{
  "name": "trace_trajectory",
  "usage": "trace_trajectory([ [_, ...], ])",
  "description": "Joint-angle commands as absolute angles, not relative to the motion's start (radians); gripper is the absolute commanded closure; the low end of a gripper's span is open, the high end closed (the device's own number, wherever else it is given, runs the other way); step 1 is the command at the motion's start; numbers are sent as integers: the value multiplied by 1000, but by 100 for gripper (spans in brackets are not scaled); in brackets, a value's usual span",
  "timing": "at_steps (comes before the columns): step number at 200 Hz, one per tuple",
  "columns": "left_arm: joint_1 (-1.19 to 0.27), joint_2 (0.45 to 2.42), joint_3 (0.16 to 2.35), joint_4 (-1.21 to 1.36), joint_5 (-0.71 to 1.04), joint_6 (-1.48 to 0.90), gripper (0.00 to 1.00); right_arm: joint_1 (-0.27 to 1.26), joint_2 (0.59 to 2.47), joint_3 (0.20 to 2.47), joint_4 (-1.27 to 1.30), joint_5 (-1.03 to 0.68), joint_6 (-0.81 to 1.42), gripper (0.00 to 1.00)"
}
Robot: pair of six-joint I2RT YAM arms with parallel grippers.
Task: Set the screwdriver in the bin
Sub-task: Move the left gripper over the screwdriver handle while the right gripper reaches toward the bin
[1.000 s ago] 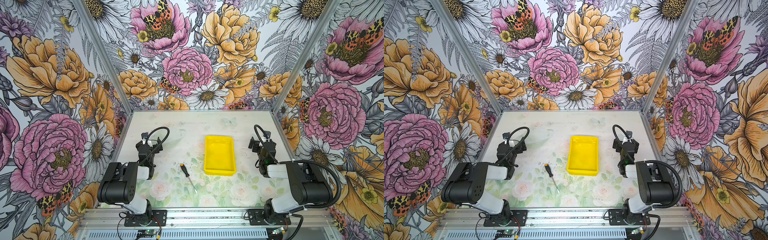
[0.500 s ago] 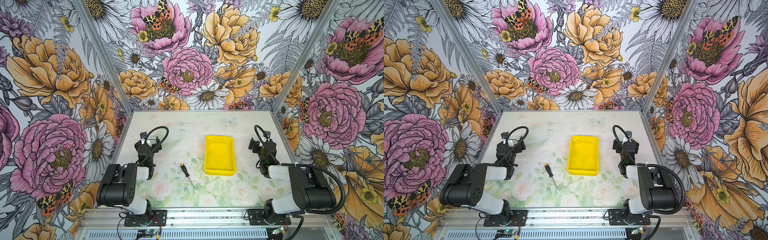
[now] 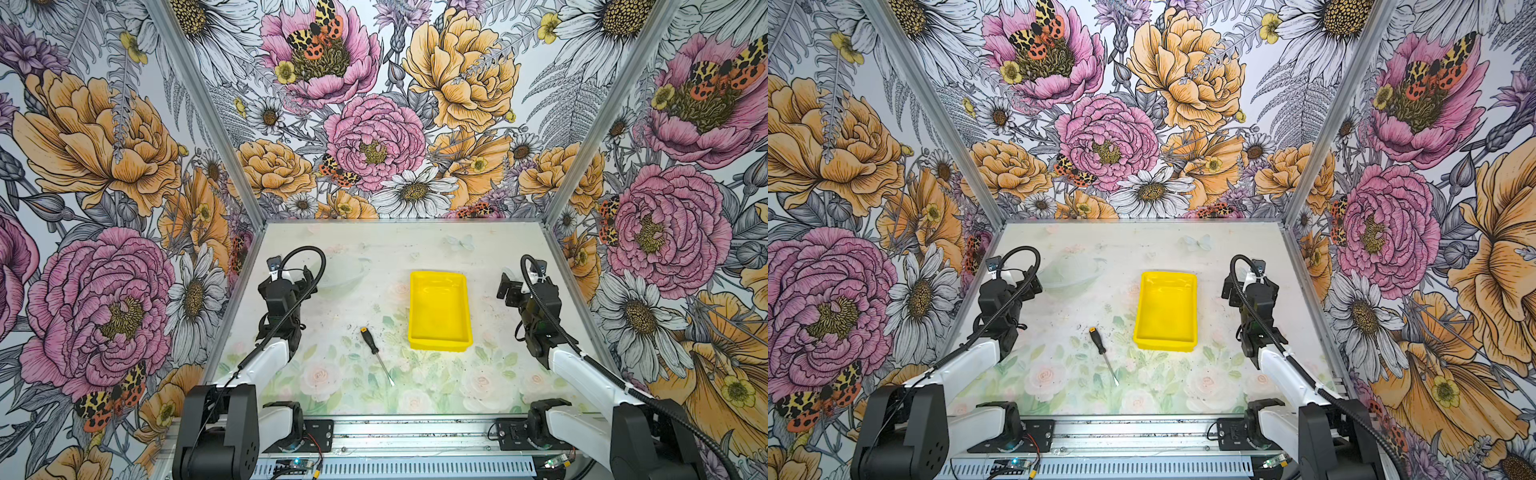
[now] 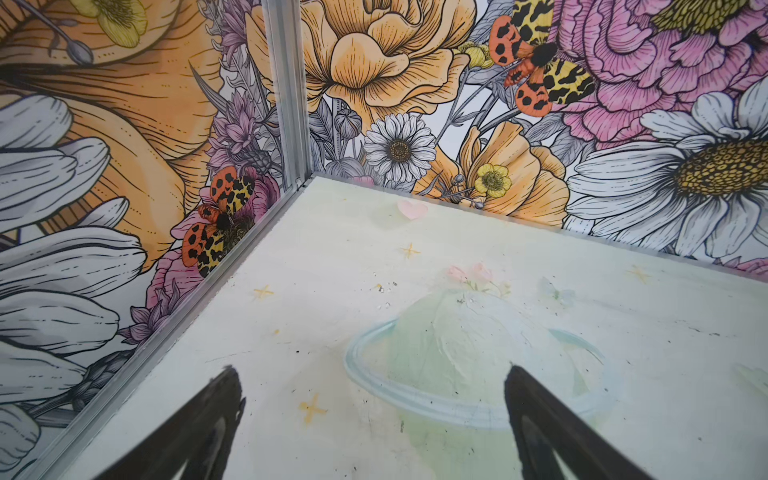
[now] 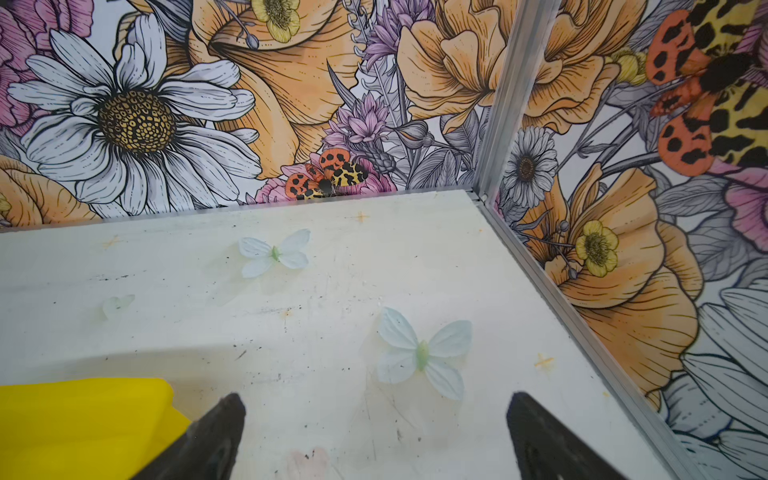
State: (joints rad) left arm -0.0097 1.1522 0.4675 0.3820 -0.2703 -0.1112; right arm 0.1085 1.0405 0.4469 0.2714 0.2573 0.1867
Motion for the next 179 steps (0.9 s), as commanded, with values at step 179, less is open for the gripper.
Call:
trace_trajectory([
  [179,-287,1001,733,-577,-108,-639,1,659,983,710,-247,-69,79,0],
])
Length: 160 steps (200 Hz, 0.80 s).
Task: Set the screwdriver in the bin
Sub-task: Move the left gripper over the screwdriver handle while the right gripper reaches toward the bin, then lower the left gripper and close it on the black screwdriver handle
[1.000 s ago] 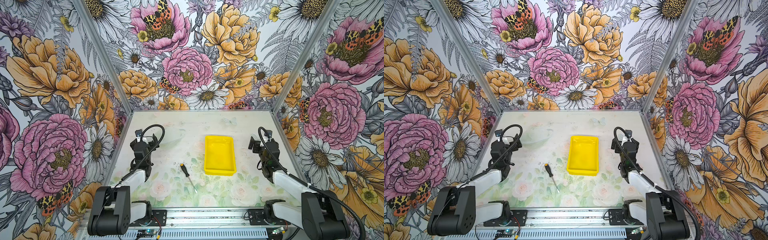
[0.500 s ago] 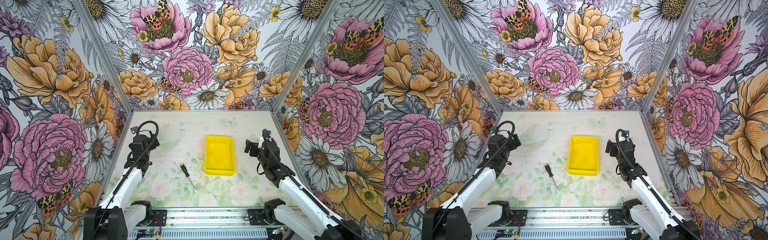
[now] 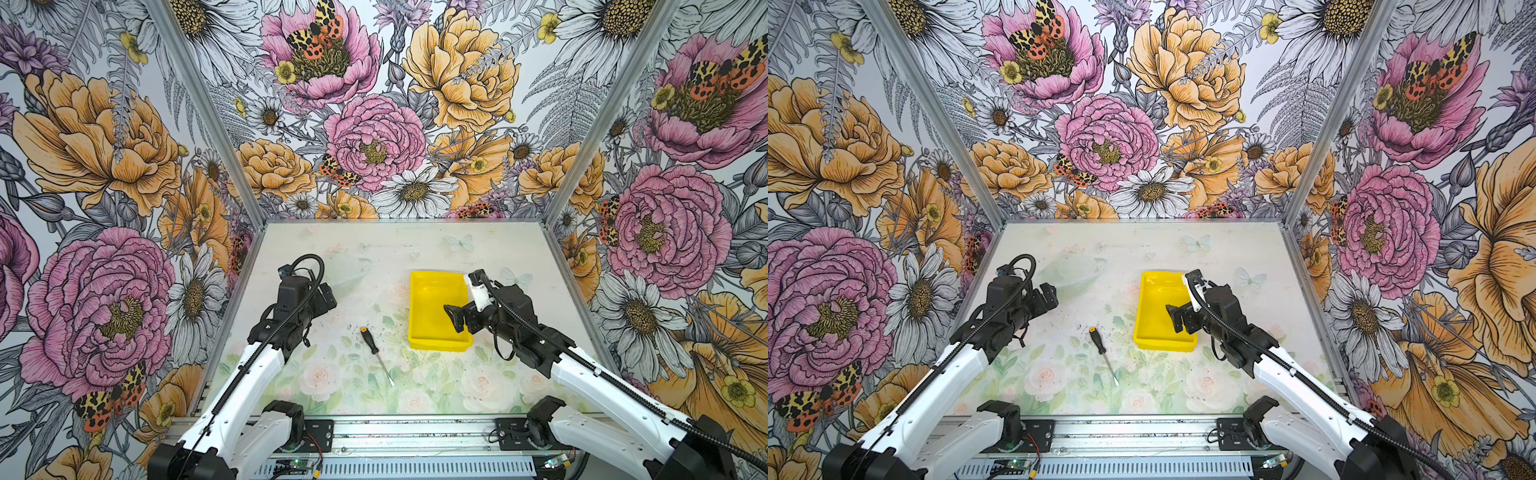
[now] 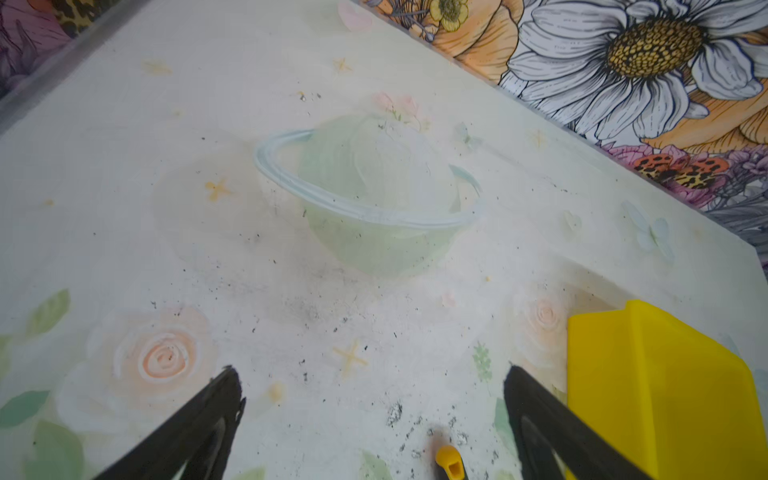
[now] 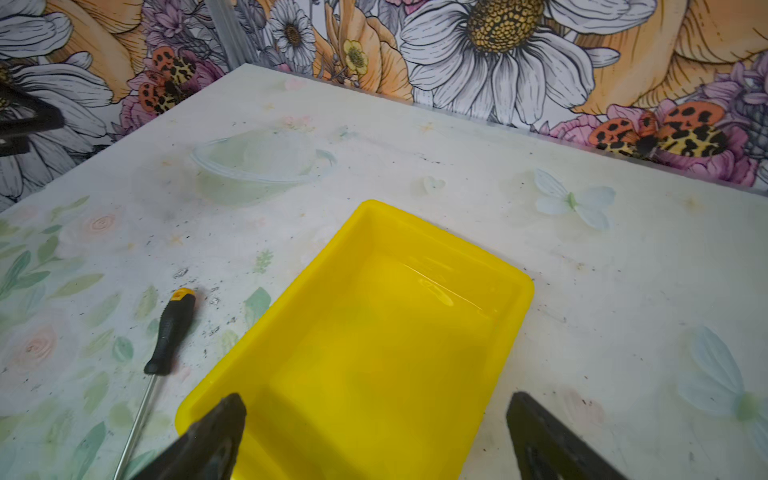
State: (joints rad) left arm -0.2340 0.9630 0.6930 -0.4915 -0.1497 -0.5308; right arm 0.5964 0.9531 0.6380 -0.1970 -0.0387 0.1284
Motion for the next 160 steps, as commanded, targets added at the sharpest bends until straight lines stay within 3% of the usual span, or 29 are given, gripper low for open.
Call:
trace_trajectory([
  [1,-291,1004,734,-577,-108,-642,1,662,985,712,-250,-69,78,0],
  [62,-496,1136,760,-607,-183,-806,1,827,978,732,-272,-219,-6,1],
  [94,-537,1231,759,-605,-163,-828,1,866,973,719,-278,-314,-101,1],
  [160,-626,1417,832,-603,-166,-840,1,922,960,698,-319,-349,-226,1],
])
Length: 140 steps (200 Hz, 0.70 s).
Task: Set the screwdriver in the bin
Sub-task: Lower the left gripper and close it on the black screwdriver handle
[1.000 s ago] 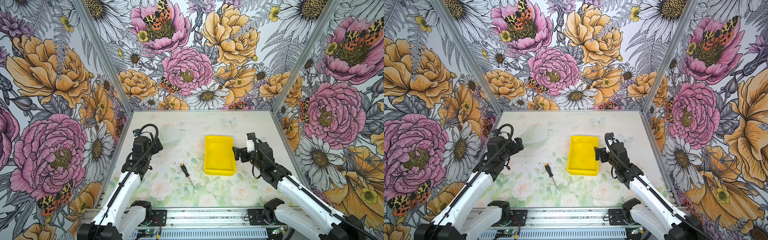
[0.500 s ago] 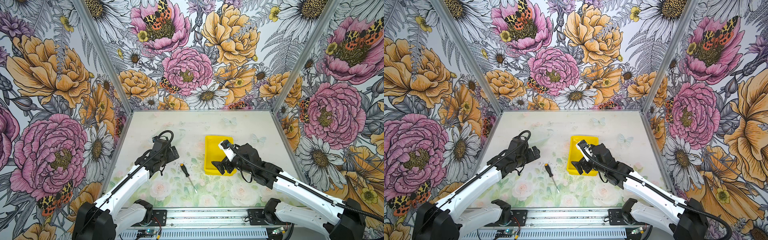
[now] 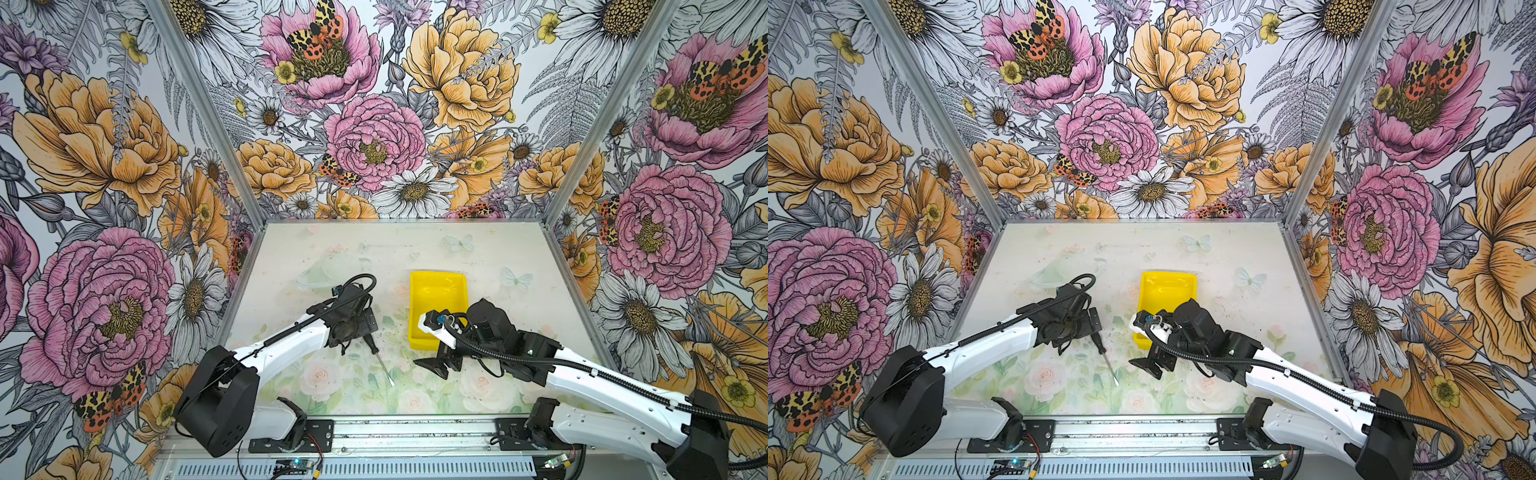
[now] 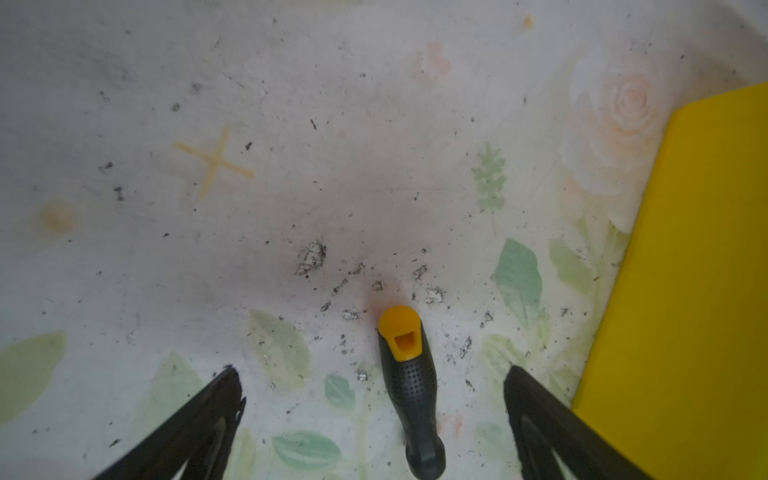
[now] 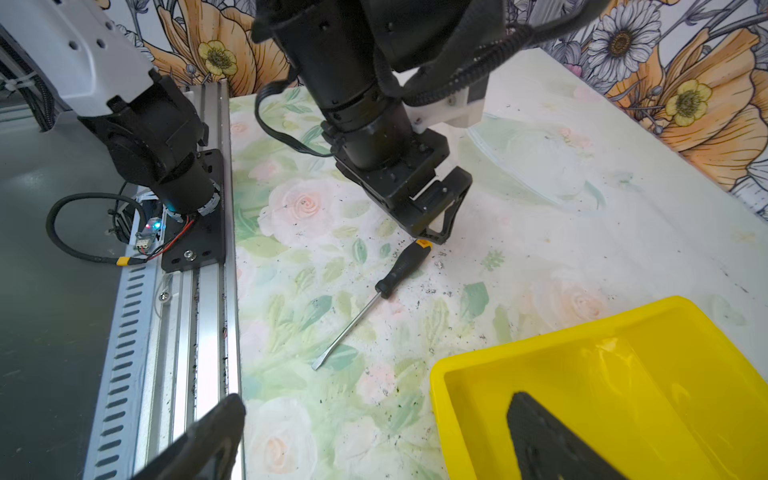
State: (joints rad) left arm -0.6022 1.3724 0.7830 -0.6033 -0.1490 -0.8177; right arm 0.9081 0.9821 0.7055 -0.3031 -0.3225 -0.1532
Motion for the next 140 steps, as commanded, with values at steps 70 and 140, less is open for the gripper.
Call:
trace_trajectory([
  [70,-705,1550,870,-603,-190,-899,7,917,981,682,-320,-275,-215,0],
  [140,-747,1613,861,-604,-202,-954,36,896,921,655,-316,-171,-210,1],
])
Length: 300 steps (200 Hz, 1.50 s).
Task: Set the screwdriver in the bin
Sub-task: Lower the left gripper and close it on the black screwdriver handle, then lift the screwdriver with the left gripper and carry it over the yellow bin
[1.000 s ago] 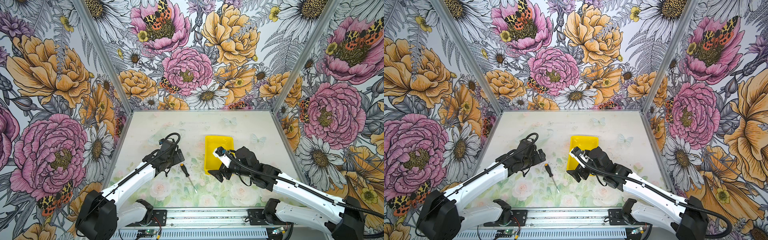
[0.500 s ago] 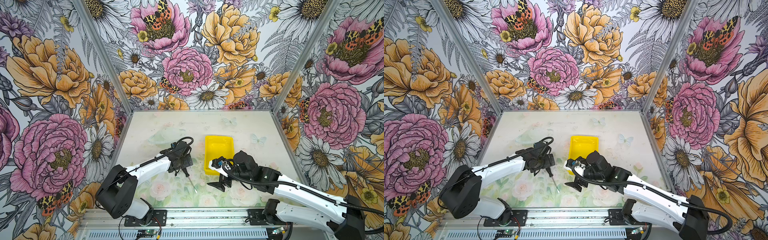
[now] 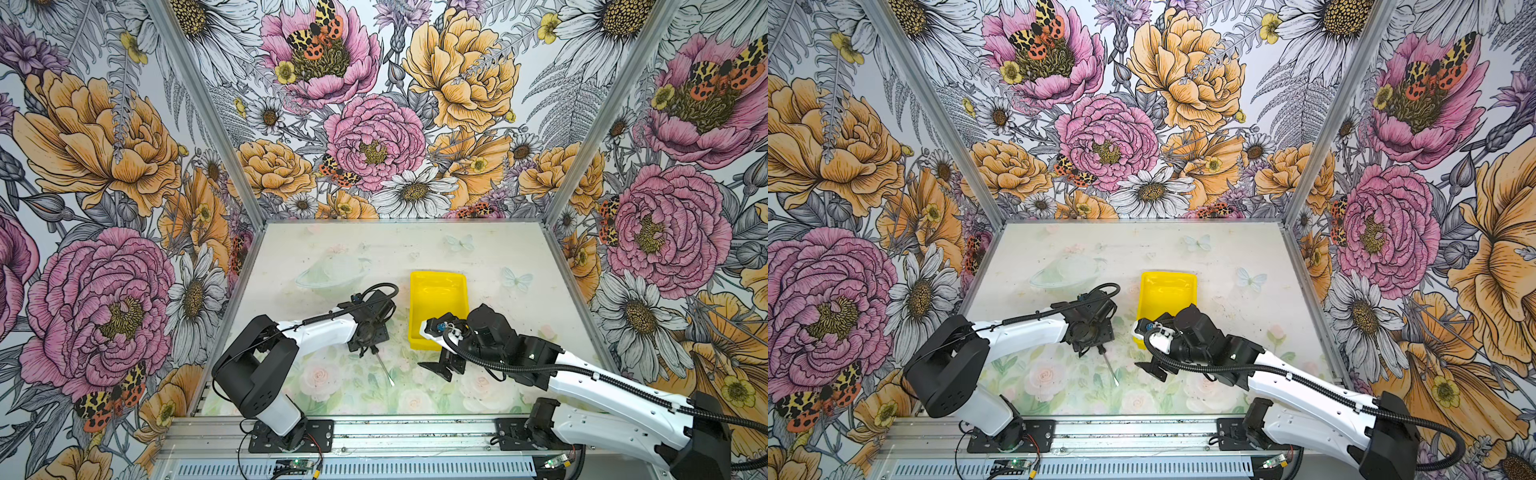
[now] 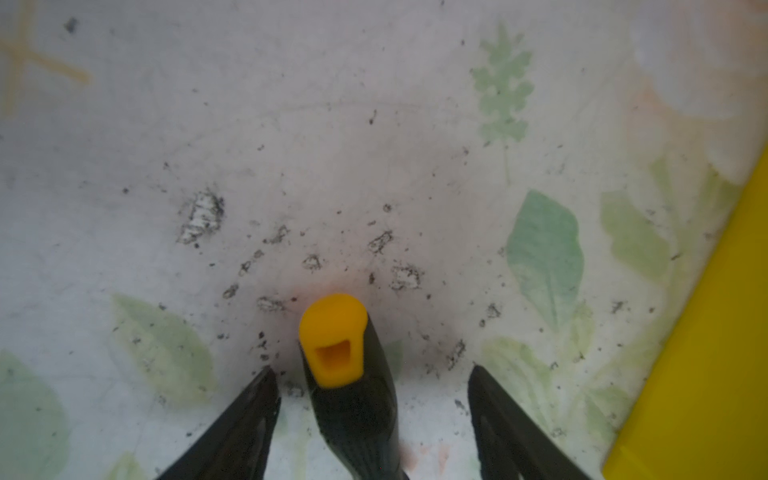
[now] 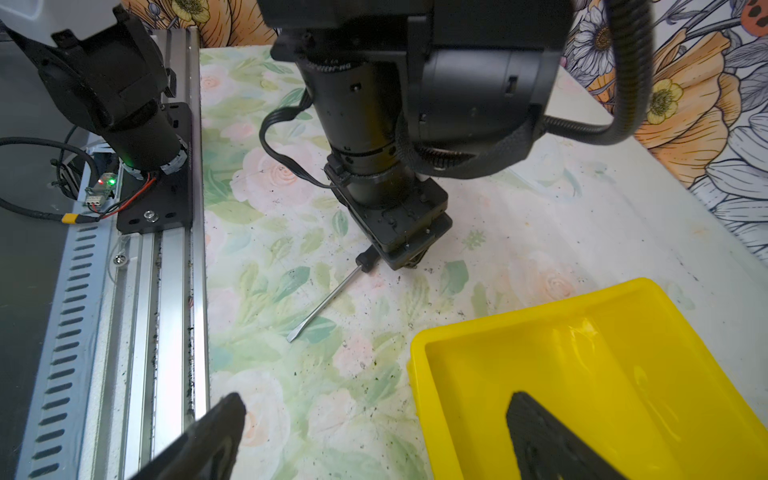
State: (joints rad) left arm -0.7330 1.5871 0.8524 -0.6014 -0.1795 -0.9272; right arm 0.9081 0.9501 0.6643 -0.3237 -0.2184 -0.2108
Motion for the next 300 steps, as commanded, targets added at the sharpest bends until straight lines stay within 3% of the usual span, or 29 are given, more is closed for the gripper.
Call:
trace_trajectory([
  [1,-747,1614,860,-604,-202,-954,36,897,921,657,-317,-171,-210,0],
  [26,-749,1632,857,-604,-201,-958,45,891,915,662,-318,-164,-209,1],
  [72,-753,1641,853,-604,-202,-971,71,880,899,658,-316,-163,-209,1],
  [120,-754,1601,867,-604,-255,-972,86,853,877,665,-319,-125,-202,0],
  [211,-753,1514,1084,-617,-347,-872,90,655,798,666,-315,-134,-44,0],
  [300,-808,1701,1475,-615,-376,-694,90,454,739,631,-318,-114,118,1],
])
